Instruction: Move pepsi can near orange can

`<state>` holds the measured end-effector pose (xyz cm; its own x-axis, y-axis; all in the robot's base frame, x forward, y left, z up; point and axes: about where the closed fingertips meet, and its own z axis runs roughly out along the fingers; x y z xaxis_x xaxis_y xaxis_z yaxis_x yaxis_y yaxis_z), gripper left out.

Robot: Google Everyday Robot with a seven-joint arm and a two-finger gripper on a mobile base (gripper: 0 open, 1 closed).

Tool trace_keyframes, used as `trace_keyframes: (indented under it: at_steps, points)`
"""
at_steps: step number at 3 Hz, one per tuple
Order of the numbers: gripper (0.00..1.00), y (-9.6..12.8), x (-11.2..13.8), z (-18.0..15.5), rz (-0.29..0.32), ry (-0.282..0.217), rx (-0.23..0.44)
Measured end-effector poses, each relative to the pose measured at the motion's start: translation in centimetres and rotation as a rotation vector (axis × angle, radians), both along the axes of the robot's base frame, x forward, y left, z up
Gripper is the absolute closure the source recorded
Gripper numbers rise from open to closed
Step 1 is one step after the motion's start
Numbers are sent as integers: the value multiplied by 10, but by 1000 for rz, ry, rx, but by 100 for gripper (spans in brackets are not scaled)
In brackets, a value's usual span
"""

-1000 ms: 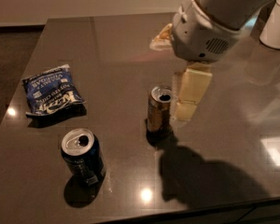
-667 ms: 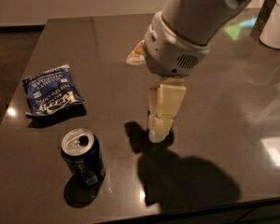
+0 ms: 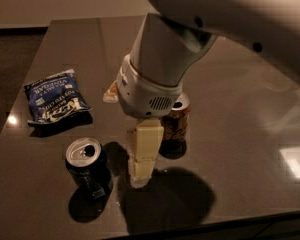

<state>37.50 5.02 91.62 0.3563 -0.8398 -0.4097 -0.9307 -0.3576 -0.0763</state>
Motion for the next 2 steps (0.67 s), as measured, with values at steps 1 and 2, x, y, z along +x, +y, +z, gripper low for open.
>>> trace_keyframes:
  at_steps: [1,2]
  points:
    - [0,15,-17,-13,52,27,-5]
    - [0,24,-28,-19,91,20,-27]
